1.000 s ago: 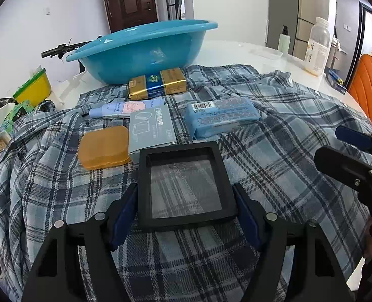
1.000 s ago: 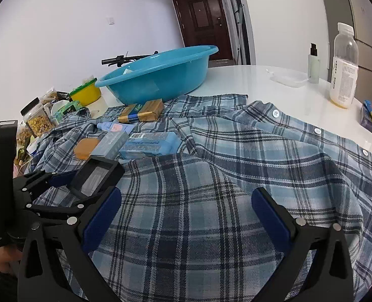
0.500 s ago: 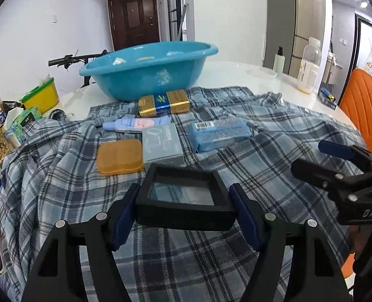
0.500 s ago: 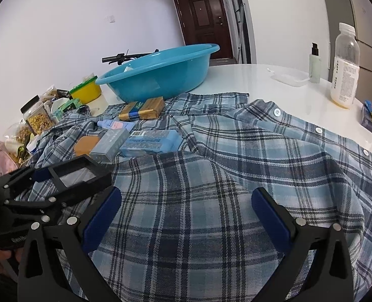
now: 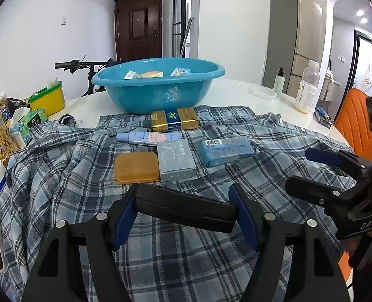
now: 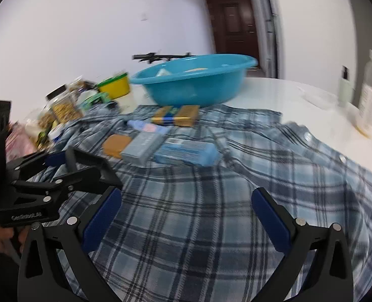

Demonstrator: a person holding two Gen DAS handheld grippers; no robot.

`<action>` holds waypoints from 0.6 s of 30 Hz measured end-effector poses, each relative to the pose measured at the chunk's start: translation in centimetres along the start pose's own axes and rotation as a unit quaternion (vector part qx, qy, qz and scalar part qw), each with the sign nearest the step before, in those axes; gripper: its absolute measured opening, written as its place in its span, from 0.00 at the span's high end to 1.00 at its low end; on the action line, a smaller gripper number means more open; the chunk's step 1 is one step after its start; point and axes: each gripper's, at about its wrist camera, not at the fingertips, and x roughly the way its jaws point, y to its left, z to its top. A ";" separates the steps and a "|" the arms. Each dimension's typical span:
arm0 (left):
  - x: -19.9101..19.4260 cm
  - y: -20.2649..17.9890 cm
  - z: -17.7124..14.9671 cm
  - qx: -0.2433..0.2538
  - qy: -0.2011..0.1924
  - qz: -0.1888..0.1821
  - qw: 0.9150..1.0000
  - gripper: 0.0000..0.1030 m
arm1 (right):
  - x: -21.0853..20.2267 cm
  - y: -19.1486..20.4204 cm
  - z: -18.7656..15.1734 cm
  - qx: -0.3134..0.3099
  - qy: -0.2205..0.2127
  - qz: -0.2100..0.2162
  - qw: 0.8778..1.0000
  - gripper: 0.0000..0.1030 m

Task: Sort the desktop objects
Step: 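Grasp the light-blue soap box with the right gripper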

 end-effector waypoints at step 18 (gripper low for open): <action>0.5 3.2 -0.5 -0.032 -0.002 -0.012 0.999 0.29 | 8.4 0.5 5.1 -0.108 0.094 0.057 0.988 0.32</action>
